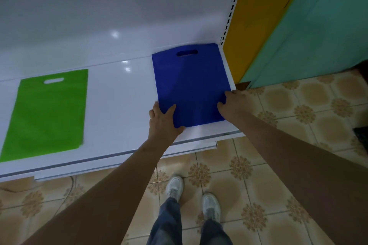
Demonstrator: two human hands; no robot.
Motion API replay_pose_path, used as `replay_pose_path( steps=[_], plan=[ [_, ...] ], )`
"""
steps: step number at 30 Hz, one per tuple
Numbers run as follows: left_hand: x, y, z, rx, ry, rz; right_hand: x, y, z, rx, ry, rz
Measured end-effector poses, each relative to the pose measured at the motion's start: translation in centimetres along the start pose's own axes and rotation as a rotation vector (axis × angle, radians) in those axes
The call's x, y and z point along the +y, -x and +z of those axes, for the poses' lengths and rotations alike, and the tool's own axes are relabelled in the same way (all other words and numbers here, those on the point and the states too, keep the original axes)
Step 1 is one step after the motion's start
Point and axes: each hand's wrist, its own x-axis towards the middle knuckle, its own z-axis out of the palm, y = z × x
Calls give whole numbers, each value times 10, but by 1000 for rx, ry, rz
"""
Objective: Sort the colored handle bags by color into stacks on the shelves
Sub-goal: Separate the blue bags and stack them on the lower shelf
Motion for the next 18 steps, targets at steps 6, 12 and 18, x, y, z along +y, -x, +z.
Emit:
replay_pose_path(
  steps=[6, 12, 18],
  plan=[
    [3, -1, -1, -7, -2, -43, 2, -9, 3, -1, 64, -79],
    [13, 0, -8, -48, -79, -79, -2, -17, -7, -28, -8, 8],
    [17, 61, -47, 88, 61, -89, -77, 7, -53, 30, -14, -192]
  ],
)
